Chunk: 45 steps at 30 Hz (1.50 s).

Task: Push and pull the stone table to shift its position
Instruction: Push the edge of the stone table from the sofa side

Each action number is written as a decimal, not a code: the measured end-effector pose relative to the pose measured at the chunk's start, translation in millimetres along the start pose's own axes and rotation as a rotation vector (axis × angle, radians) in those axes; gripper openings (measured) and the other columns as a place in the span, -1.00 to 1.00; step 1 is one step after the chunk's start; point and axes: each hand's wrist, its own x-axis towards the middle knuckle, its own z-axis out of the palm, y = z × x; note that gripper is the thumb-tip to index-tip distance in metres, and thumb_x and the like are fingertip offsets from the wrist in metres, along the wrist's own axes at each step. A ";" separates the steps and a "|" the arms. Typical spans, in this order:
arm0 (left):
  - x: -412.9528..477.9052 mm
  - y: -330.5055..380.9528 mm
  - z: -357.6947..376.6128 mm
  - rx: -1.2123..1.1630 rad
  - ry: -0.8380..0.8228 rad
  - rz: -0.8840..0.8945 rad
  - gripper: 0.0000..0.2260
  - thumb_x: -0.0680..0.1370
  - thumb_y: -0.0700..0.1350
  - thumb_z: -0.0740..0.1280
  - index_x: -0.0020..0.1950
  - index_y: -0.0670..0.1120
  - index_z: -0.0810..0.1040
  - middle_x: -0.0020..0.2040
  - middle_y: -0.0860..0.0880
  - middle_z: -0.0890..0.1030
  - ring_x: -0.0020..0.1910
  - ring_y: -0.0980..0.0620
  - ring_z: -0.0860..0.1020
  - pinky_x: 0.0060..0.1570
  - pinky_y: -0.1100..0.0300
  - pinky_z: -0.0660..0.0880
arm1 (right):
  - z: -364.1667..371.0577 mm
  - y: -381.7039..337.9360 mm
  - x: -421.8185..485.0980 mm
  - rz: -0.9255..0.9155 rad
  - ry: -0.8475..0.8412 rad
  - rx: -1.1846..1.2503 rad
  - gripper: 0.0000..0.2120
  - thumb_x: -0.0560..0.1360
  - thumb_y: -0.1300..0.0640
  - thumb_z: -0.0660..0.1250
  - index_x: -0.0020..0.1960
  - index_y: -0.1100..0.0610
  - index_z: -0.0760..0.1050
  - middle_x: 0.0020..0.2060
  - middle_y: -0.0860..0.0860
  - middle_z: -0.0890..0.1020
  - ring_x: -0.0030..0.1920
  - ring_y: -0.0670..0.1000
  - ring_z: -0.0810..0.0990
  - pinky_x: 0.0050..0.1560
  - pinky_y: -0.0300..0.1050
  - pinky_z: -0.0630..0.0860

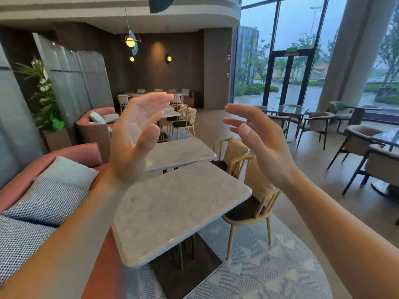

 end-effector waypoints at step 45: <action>-347.1 -525.1 71.2 0.656 -0.091 -0.628 -0.24 0.53 0.54 0.20 0.60 0.14 0.31 0.59 0.05 0.43 0.60 -0.01 0.41 0.61 -0.10 0.29 | 184.4 618.9 -115.5 0.292 -0.454 0.013 -0.52 0.60 -0.14 0.29 0.45 0.07 0.44 0.43 0.03 0.54 0.43 -0.03 0.55 0.49 -0.06 0.46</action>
